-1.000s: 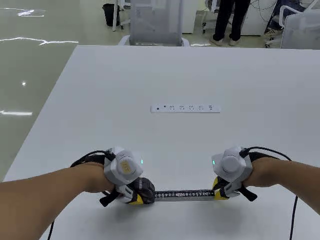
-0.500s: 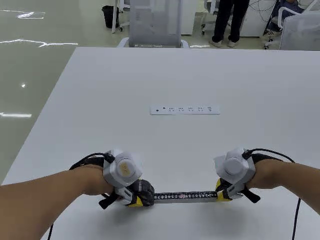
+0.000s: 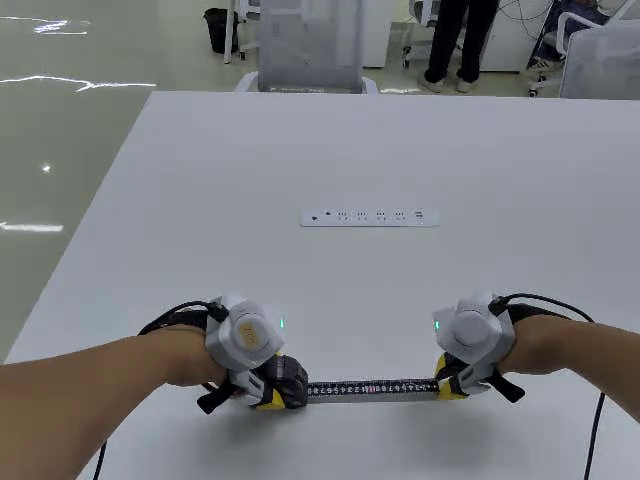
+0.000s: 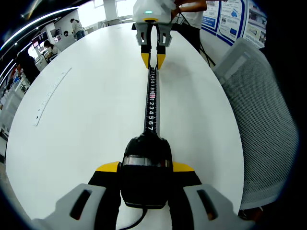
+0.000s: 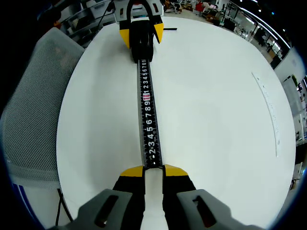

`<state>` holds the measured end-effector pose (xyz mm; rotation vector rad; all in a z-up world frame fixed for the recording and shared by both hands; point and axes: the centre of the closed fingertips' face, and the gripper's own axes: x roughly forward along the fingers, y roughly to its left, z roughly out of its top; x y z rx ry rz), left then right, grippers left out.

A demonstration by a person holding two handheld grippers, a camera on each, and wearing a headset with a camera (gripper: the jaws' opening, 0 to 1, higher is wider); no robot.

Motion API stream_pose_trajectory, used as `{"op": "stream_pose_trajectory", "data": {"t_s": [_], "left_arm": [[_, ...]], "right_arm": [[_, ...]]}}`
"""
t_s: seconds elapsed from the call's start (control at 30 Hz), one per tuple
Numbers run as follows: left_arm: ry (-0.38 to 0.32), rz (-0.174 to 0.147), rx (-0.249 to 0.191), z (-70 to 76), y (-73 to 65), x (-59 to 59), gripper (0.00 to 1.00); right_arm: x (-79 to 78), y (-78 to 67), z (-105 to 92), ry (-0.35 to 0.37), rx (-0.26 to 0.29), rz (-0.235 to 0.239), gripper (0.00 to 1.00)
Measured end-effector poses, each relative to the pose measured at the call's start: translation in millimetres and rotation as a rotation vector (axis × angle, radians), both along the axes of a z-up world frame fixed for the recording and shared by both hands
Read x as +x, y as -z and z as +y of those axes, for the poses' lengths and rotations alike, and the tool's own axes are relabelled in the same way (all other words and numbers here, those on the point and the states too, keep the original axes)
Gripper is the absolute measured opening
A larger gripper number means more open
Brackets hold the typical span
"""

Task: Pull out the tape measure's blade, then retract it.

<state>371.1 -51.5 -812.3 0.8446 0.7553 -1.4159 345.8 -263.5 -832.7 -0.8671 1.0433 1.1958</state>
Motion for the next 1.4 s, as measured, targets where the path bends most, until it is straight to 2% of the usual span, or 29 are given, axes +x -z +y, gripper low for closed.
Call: {"op": "stream_pose_trajectory", "data": {"t_s": [1.4], "left_arm": [[-0.002, 0.001, -0.005, 0.7, -0.4, 0.1, 0.34]], "right_arm": [[-1.8, 0.1, -21.1, 0.026, -0.024, 0.010, 0.11]]}}
